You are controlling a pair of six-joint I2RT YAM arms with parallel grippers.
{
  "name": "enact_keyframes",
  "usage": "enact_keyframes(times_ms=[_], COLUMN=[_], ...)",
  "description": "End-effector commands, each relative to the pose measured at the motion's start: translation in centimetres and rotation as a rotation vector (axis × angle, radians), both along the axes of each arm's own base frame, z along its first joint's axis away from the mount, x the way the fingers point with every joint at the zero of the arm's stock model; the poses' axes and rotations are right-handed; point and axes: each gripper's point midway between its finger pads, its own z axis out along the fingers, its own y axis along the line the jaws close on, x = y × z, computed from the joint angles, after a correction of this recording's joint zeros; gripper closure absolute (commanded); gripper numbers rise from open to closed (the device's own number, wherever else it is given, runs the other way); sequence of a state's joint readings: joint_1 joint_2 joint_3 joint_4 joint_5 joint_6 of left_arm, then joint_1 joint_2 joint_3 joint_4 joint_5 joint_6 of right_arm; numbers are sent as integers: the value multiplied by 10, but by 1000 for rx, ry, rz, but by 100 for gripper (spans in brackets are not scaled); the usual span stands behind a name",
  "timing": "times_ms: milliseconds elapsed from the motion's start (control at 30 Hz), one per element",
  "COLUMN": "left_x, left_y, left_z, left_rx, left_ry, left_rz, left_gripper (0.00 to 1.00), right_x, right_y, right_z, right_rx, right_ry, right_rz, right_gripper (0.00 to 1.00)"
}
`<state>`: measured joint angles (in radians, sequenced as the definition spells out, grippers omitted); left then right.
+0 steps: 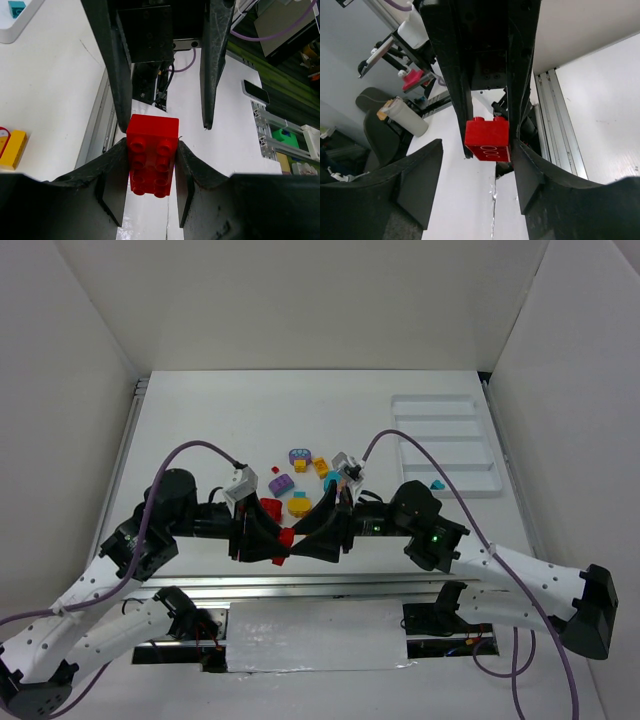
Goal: Sort the legos into containers by color
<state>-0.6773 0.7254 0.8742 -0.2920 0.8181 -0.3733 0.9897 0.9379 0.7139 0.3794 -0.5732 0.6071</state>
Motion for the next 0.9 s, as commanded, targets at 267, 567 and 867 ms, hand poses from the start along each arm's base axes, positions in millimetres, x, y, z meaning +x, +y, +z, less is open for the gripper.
enact_keyframes(times_ms=[267, 567, 867], left_x=[-4, 11, 126], left_y=[2, 5, 118], left_z=[8, 3, -31], left_rx=[-23, 9, 244], left_ry=[-34, -25, 88], left_rz=[-17, 85, 1148], left_gripper=[100, 1, 0], right_x=[-1, 23, 166], right_y=[17, 18, -78], right_z=[33, 13, -77], right_rx=[59, -6, -312], right_ry=[-101, -86, 166], right_rz=[-29, -162, -867], right_gripper=[63, 100, 100])
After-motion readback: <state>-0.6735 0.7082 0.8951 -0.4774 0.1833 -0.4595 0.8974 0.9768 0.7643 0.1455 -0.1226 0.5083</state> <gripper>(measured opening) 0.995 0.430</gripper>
